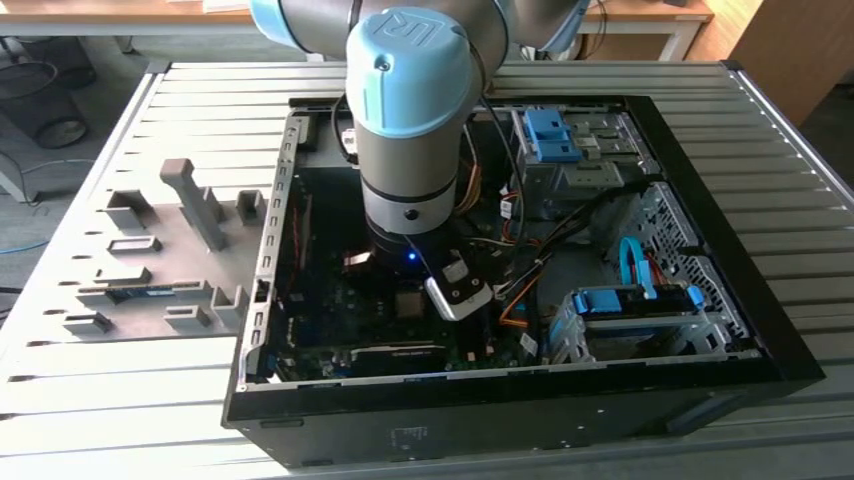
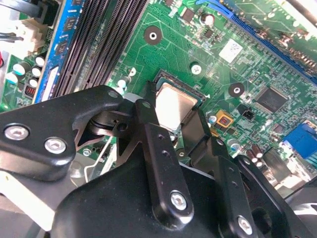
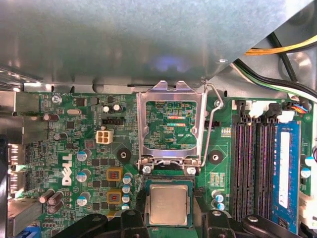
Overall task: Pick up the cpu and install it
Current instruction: 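Place the cpu into insertion slot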
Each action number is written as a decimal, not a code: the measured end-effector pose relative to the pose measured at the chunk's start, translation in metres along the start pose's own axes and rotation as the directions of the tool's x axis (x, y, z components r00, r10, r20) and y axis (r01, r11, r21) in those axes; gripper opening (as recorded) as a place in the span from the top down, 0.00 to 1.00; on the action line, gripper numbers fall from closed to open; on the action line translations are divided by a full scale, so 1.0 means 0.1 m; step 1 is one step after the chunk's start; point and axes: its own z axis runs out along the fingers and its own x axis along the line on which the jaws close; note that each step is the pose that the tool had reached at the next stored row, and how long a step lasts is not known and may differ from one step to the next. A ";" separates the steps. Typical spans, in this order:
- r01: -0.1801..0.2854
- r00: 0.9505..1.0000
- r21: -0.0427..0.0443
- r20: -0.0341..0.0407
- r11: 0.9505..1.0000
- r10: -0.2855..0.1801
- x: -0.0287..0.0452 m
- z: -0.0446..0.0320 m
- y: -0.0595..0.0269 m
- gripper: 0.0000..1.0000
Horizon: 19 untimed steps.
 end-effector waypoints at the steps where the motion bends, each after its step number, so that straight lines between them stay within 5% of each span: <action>1: 0.000 1.000 0.000 0.000 1.000 0.000 0.000 0.001 0.000 0.55; 14: 0.000 1.000 0.000 0.000 1.000 0.000 0.000 -0.008 0.000 0.42; 19: 0.000 1.000 0.000 0.000 1.000 0.000 -0.001 -0.179 0.007 0.42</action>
